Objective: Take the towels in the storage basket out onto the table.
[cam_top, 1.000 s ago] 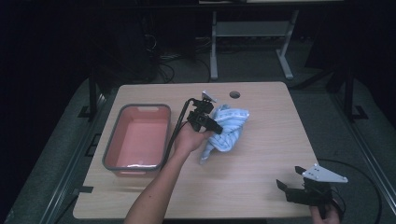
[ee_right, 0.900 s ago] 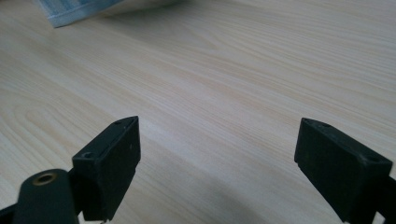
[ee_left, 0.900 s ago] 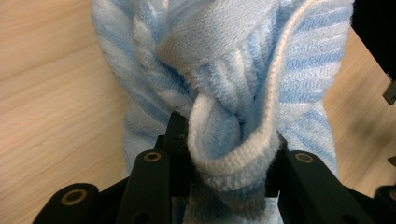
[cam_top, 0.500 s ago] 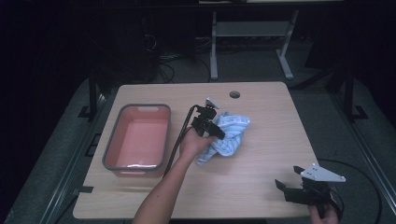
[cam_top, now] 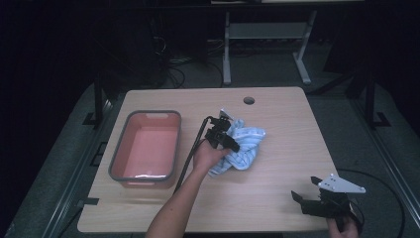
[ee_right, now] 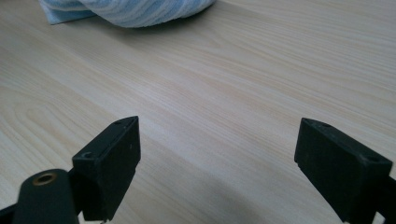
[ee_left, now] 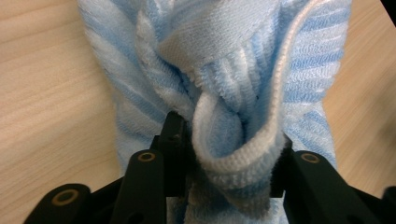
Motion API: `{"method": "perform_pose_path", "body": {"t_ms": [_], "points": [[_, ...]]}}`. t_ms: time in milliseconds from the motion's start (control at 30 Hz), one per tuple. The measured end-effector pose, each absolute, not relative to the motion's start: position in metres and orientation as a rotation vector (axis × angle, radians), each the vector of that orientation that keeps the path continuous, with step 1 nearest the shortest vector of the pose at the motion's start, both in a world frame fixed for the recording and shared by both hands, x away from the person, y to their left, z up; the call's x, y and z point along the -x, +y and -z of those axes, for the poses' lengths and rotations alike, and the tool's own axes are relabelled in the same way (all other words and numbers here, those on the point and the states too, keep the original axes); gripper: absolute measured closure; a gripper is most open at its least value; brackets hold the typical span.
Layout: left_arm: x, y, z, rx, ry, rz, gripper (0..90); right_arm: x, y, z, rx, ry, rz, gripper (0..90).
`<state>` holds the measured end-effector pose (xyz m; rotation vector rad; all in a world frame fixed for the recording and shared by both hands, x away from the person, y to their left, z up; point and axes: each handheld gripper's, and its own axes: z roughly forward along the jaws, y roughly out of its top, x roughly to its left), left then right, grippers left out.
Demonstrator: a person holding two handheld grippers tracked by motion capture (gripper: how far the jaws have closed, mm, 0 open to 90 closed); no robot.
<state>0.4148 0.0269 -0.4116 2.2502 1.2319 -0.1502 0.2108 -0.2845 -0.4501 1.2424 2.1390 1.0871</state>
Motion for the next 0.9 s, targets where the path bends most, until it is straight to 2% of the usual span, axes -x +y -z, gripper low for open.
{"method": "perform_pose_path", "body": {"t_ms": [500,900], "points": [[-0.413,0.020,0.419,-2.253,1.247,0.174,52.2,-0.211,-0.285,0.451,-1.247,2.134,-1.088,13.8],[-0.404,0.024,0.412,-2.220,1.232,0.158,39.6,-0.211,-0.283,0.450,-1.245,2.135,-1.088,13.8]]}}
